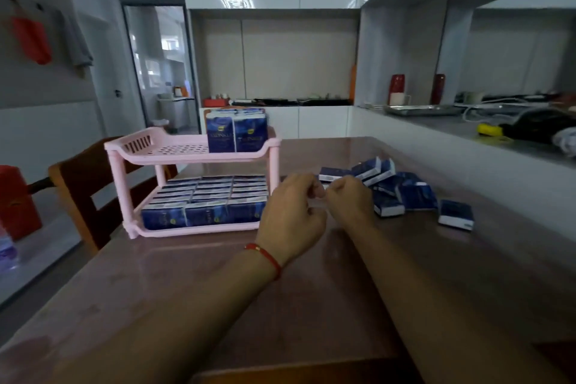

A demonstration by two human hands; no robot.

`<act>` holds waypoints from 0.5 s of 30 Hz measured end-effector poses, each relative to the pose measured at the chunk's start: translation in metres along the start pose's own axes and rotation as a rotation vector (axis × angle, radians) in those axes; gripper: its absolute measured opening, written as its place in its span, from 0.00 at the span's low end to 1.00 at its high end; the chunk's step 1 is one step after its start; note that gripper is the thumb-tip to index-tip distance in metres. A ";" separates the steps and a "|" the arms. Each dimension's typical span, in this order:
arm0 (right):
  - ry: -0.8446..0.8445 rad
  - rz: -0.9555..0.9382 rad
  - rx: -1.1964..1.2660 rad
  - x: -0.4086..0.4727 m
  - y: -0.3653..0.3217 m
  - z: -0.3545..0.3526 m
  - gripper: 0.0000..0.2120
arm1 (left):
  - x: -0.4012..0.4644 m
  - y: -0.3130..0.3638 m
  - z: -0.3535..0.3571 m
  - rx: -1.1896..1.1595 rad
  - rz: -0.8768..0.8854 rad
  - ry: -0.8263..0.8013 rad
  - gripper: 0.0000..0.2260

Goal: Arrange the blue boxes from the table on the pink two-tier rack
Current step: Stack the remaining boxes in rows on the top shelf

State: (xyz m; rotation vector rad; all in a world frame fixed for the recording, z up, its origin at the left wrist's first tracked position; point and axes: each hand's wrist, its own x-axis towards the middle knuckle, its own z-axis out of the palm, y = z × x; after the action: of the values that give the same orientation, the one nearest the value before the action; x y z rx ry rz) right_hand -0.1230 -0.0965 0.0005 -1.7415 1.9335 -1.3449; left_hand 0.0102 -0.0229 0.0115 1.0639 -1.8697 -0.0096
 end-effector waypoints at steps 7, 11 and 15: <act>0.027 -0.085 -0.582 0.018 0.077 -0.110 0.16 | 0.005 -0.009 0.060 0.075 -0.043 -0.201 0.13; -0.071 0.066 -0.655 0.017 0.142 -0.137 0.25 | 0.004 -0.016 0.062 0.022 -0.057 -0.220 0.14; -0.018 0.079 -0.458 0.018 0.155 -0.137 0.22 | 0.005 -0.017 0.062 -0.023 -0.072 -0.232 0.10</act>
State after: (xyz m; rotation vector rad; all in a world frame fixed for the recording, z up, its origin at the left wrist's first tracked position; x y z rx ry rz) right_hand -0.3258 -0.0653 -0.0280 -1.8242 2.4130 -0.9019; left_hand -0.0247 -0.0614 -0.0259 1.1536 -2.0303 -0.2039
